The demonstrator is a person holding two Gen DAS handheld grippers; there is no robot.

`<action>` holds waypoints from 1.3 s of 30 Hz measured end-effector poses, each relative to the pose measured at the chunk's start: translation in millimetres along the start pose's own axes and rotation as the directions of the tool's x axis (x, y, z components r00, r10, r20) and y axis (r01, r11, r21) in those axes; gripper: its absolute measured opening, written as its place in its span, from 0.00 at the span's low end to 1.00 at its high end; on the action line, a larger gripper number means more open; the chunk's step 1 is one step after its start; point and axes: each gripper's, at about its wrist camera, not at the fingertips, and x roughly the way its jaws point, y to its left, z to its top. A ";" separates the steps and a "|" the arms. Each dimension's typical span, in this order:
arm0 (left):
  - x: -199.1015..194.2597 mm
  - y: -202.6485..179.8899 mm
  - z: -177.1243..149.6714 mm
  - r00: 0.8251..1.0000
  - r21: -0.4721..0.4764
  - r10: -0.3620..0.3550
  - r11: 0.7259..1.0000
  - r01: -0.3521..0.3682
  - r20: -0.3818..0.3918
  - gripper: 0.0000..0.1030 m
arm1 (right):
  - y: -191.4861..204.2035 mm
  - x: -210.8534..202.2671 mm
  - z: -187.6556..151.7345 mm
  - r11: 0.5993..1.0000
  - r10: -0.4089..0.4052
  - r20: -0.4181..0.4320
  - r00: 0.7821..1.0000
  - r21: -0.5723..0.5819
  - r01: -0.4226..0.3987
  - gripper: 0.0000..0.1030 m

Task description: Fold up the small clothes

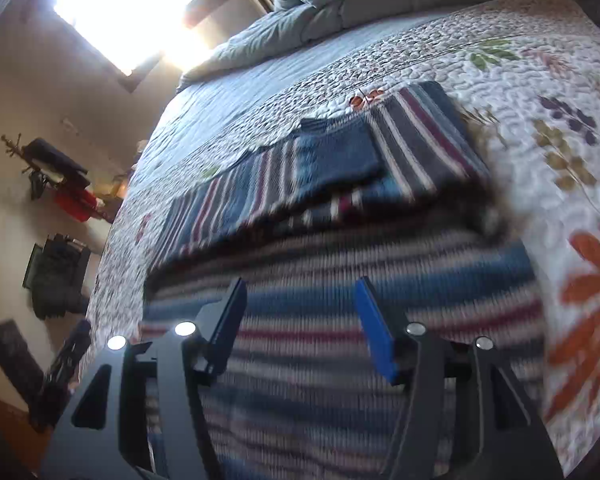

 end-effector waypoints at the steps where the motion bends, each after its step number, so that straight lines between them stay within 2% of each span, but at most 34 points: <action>1: -9.6 -1.6 -6.7 1.000 0.008 0.005 1.000 -0.005 -0.016 0.96 | -0.9 -16.7 -17.4 1.000 0.005 0.005 1.000 -0.002 -0.005 0.69; 7: -56.2 -5.5 -53.0 0.989 0.091 0.116 0.990 -0.108 -0.095 0.96 | -19.7 -85.6 -104.1 0.999 0.027 -0.001 1.000 0.025 -0.027 0.76; 11: -96.2 -14.2 -79.8 0.975 0.155 0.207 0.969 -0.194 -0.074 0.96 | -36.2 -126.4 -155.3 0.995 0.055 0.016 0.998 0.085 -0.056 0.83; 14: -125.6 -22.7 -94.5 0.973 0.174 0.225 0.962 -0.212 -0.054 0.96 | -42.2 -147.6 -183.6 0.992 0.071 0.032 0.997 0.105 -0.074 0.85; 17: -143.5 -25.7 -106.2 0.977 0.179 0.204 0.965 -0.191 -0.056 0.96 | -47.0 -161.5 -205.8 0.989 0.075 0.037 0.997 0.122 -0.079 0.86; 19: -147.9 -17.6 -114.5 0.989 0.102 0.081 0.992 -0.069 -0.126 0.96 | -50.5 -168.0 -216.9 0.990 0.062 0.038 0.997 0.128 -0.067 0.87; 20: -145.3 -4.3 -119.8 0.983 0.001 -0.036 0.999 0.037 -0.182 0.96 | -52.0 -168.3 -220.5 0.989 0.061 0.027 0.998 0.133 -0.064 0.87; 22: -136.3 19.5 -130.3 0.955 -0.168 -0.170 0.977 0.132 -0.242 0.96 | -55.6 -165.3 -223.3 0.988 0.062 -0.002 0.998 0.144 -0.061 0.87; 24: -124.3 45.9 -139.5 0.929 -0.311 -0.254 0.936 0.166 -0.270 0.96 | -58.4 -162.7 -224.6 0.987 0.062 -0.022 0.998 0.148 -0.058 0.87; 27: -111.8 76.3 -149.9 0.907 -0.451 -0.327 0.873 0.183 -0.264 0.96 | -68.3 -155.4 -223.8 0.978 0.095 -0.043 0.995 0.189 -0.086 0.87; 29: -98.6 89.2 -159.5 0.871 -0.535 -0.408 0.817 0.214 -0.274 0.96 | -78.5 -147.6 -221.4 0.968 0.111 -0.055 0.992 0.234 -0.096 0.86; 31: -86.4 95.3 -168.1 0.837 -0.599 -0.474 0.765 0.238 -0.272 0.96 | -92.6 -136.7 -220.1 0.947 0.137 -0.061 0.989 0.302 -0.113 0.77; 33: -71.7 98.6 -178.3 0.809 -0.653 -0.513 0.722 0.226 -0.287 0.96 | -103.3 -124.9 -219.1 0.928 0.166 -0.070 0.984 0.348 -0.132 0.73; 34: -66.1 100.3 -181.2 0.804 -0.669 -0.517 0.712 0.212 -0.295 0.96 | -107.9 -121.0 -218.7 0.923 0.167 -0.075 0.983 0.362 -0.129 0.66; 36: -57.7 99.6 -187.9 0.804 -0.681 -0.496 0.714 0.164 -0.327 0.96 | -117.3 -111.6 -220.2 0.910 0.164 -0.092 0.982 0.398 -0.115 0.64; 39: -49.5 95.8 -191.6 0.803 -0.689 -0.495 0.709 0.152 -0.331 0.96 | -123.6 -105.7 -223.0 0.908 0.163 -0.096 0.982 0.405 -0.111 0.59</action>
